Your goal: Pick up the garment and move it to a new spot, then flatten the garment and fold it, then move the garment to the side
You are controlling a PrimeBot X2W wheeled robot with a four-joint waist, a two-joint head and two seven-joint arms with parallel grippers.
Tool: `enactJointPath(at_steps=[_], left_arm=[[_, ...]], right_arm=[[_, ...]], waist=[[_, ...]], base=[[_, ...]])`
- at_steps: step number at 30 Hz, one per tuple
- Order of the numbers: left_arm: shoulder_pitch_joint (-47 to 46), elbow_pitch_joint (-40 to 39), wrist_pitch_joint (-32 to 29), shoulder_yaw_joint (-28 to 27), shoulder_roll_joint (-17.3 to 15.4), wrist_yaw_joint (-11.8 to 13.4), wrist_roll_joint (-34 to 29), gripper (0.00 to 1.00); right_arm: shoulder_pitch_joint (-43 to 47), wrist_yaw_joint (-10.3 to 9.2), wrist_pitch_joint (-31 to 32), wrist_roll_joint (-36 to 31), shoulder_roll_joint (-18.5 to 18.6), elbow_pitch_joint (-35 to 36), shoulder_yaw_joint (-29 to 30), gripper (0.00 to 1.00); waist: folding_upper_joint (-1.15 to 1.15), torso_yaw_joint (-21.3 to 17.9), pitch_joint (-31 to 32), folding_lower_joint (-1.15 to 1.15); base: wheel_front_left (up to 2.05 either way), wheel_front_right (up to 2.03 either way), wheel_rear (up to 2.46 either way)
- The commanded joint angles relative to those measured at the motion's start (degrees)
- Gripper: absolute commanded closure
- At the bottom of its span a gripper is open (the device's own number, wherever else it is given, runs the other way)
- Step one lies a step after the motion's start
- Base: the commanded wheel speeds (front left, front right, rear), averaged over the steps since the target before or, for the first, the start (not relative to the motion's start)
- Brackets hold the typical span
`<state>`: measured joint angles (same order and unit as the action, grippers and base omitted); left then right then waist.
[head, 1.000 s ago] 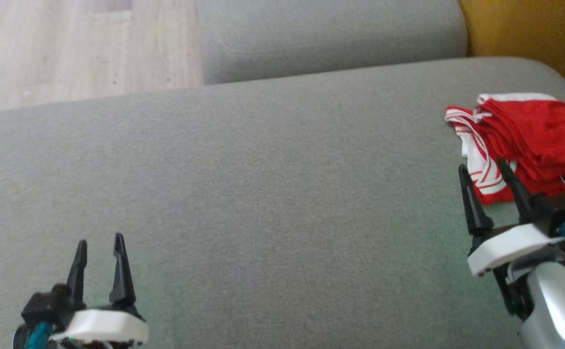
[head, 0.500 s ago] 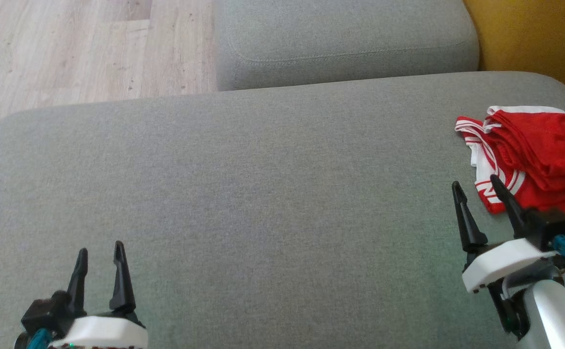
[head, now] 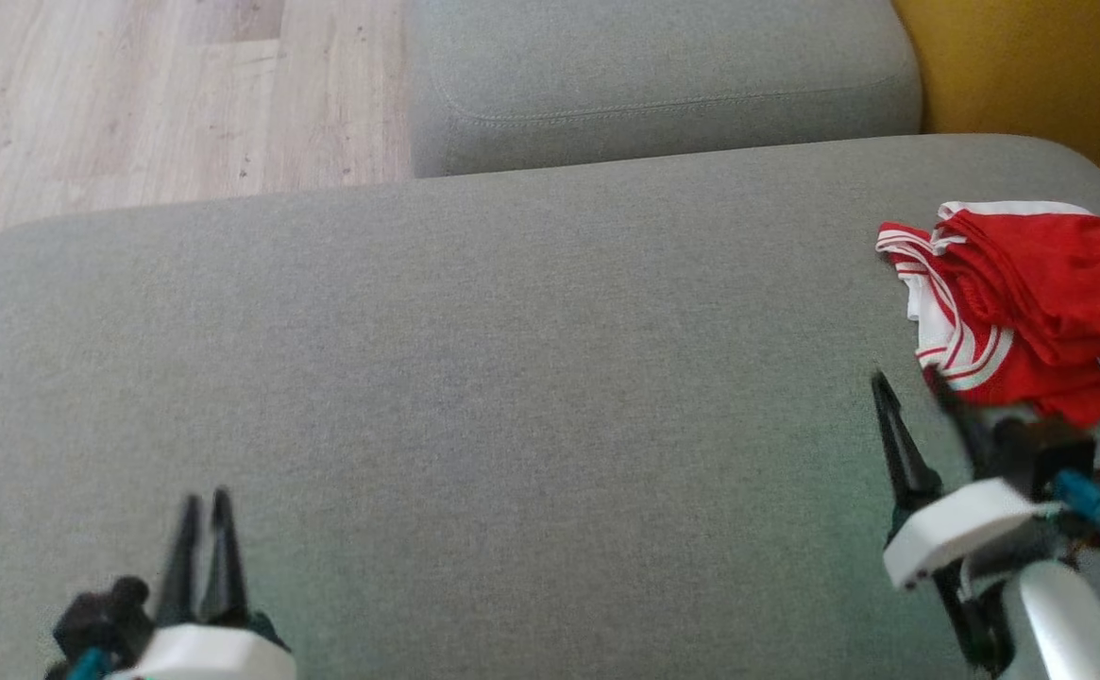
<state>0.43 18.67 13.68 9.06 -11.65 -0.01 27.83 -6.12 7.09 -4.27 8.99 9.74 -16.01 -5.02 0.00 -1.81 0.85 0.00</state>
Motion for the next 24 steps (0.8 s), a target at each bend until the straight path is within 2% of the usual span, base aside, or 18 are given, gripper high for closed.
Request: enactJointPath(at_steps=[1, 8, 24], left_arm=[[0.1, 0.5, 0.0, 0.1, 0.2, 0.0, 0.1, 1.00], [4.1, 7.1, -0.1, 0.3, 2.8, 0.0, 0.3, 1.00], [2.8, 5.7, -2.6, -1.6, 3.5, -0.9, 8.0, 1.00]], right_arm=[[0.1, -0.01, 0.0, 0.1, -0.1, -0.6, 0.0, 1.00], [6.5, -0.04, 0.2, 0.4, -0.4, -8.2, -0.7, 1.00], [5.7, 0.01, 1.4, 10.4, -1.2, -7.0, 0.8, 1.00]], waist=[[0.00, 0.0, 0.0, 0.00], [0.00, 0.0, 0.0, 0.01], [0.00, 0.2, -0.1, 0.01]], base=[[0.00, 0.00, 0.00], [0.00, 0.00, 0.00], [0.00, 0.00, 0.00]])
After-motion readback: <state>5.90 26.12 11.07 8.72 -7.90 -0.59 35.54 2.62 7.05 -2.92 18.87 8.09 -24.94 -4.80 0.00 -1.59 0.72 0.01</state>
